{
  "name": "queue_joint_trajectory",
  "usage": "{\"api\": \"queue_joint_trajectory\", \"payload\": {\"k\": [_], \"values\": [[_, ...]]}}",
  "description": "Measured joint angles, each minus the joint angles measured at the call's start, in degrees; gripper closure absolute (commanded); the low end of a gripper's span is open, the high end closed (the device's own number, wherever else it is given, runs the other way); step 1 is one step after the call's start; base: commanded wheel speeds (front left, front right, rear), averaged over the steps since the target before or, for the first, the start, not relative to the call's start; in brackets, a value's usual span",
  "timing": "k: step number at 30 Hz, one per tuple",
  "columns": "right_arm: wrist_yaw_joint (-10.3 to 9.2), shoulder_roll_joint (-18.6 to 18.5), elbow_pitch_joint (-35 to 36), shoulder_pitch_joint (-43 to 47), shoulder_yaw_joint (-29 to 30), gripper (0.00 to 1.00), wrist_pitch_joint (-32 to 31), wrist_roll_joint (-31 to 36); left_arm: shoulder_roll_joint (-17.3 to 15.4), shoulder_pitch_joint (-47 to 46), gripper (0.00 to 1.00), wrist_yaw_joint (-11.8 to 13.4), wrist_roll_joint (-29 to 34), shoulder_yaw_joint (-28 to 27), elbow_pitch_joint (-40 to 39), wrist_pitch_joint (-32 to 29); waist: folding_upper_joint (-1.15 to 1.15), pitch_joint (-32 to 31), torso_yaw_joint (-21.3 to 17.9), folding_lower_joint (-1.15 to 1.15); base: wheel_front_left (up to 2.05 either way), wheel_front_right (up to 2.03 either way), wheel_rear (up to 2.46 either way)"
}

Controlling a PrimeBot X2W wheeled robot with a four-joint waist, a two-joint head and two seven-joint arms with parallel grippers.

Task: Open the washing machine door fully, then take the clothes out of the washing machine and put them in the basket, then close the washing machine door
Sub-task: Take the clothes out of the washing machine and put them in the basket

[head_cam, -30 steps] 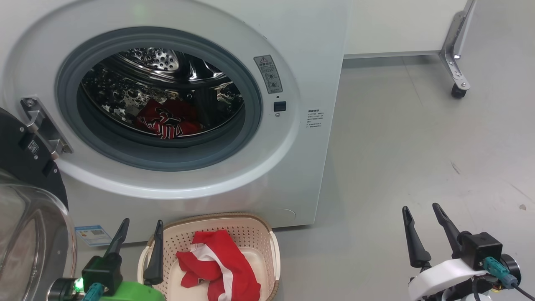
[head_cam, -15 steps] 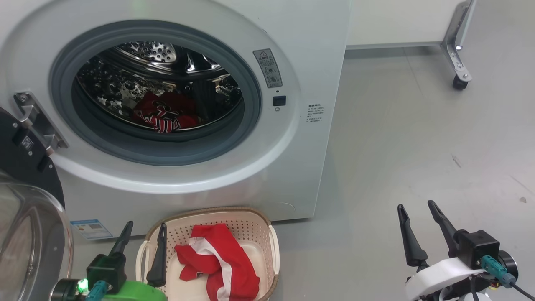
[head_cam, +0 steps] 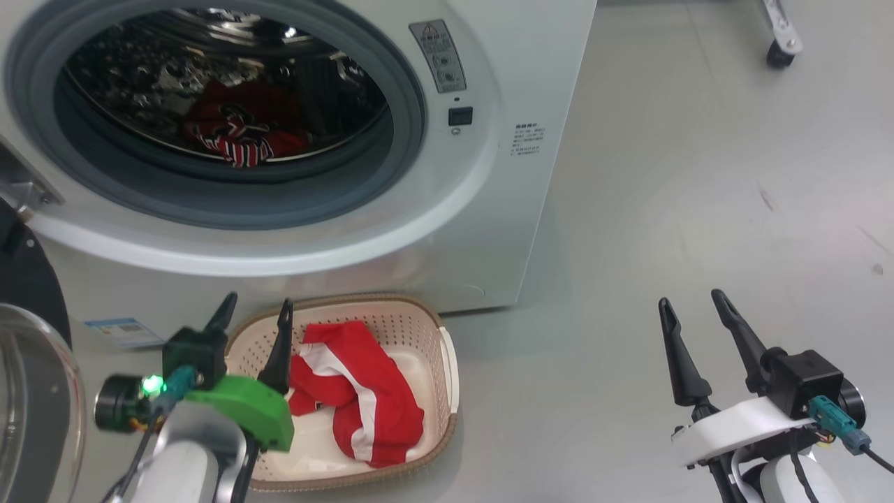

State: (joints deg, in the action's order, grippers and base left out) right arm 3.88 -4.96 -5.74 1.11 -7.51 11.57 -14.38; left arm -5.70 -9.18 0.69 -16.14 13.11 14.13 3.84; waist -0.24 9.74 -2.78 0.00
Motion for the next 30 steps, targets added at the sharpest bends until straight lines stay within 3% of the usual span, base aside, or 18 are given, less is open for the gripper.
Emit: {"api": "queue_joint_trajectory", "payload": {"k": [6,12,30], "values": [[0.09,0.35,1.3,-2.13,-0.57,0.0,0.0,-0.22,0.21,-9.07,0.0,-0.49,0.13,0.54,3.2,-4.78,0.0,4.55,-0.58,0.0,0.0,0.0,0.0],[0.27,0.76,2.01,-4.89,-1.58,0.0,0.01,-0.7,-1.59,-18.73,0.0,-0.29,1.65,-0.74,5.8,-9.24,0.0,9.19,-1.7,0.0,0.0,0.0,0.0],[1.12,1.8,1.59,-13.08,-4.66,0.0,1.43,-3.77,-14.97,-43.32,0.0,-0.16,11.51,-1.32,11.09,-22.57,0.0,22.88,-8.62,0.0,0.0,0.0,0.0]]}}
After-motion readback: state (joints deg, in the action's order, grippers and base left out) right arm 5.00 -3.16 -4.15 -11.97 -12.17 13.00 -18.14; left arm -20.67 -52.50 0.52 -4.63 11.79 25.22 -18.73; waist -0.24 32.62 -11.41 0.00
